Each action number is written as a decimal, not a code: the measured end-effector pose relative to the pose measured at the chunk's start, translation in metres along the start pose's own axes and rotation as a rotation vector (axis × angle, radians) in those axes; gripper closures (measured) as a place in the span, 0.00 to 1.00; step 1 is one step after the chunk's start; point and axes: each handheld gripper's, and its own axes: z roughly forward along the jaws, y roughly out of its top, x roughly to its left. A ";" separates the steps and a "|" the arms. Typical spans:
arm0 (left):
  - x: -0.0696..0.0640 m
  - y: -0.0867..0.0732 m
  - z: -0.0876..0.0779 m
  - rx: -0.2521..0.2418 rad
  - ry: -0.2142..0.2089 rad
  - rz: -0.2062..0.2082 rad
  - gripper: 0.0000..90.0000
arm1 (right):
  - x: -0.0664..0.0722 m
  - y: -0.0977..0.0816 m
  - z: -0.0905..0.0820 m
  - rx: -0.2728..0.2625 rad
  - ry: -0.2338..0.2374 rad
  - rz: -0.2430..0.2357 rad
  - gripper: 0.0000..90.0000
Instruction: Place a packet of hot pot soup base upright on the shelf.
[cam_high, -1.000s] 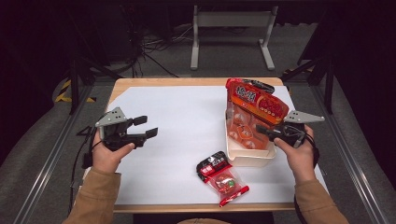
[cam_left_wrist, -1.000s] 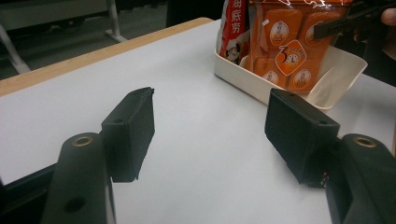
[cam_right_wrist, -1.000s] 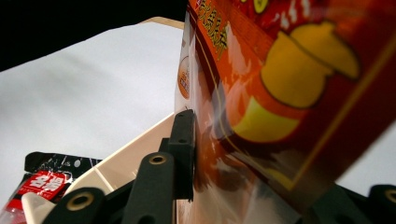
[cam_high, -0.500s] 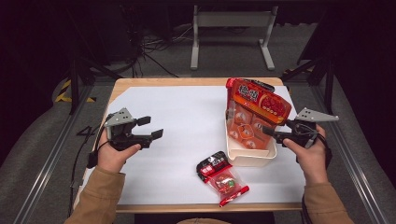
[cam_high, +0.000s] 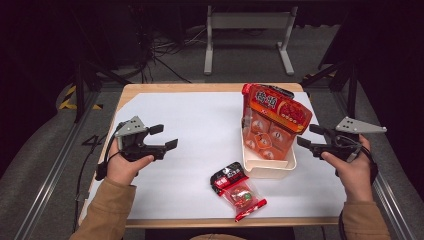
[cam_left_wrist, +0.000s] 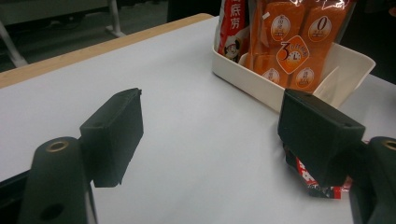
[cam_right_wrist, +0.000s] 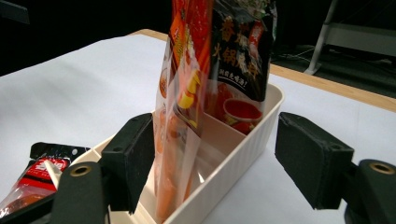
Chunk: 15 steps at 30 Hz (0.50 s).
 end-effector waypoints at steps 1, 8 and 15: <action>-0.001 0.000 0.001 -0.008 -0.001 -0.007 0.26 | -0.001 -0.001 -0.002 -0.003 -0.005 0.003 0.32; -0.004 -0.001 0.009 0.012 -0.014 -0.013 0.26 | -0.015 -0.016 -0.011 -0.008 -0.069 0.024 0.31; -0.007 -0.003 0.013 0.011 -0.032 -0.020 0.24 | -0.025 -0.024 -0.011 -0.030 -0.093 0.026 0.29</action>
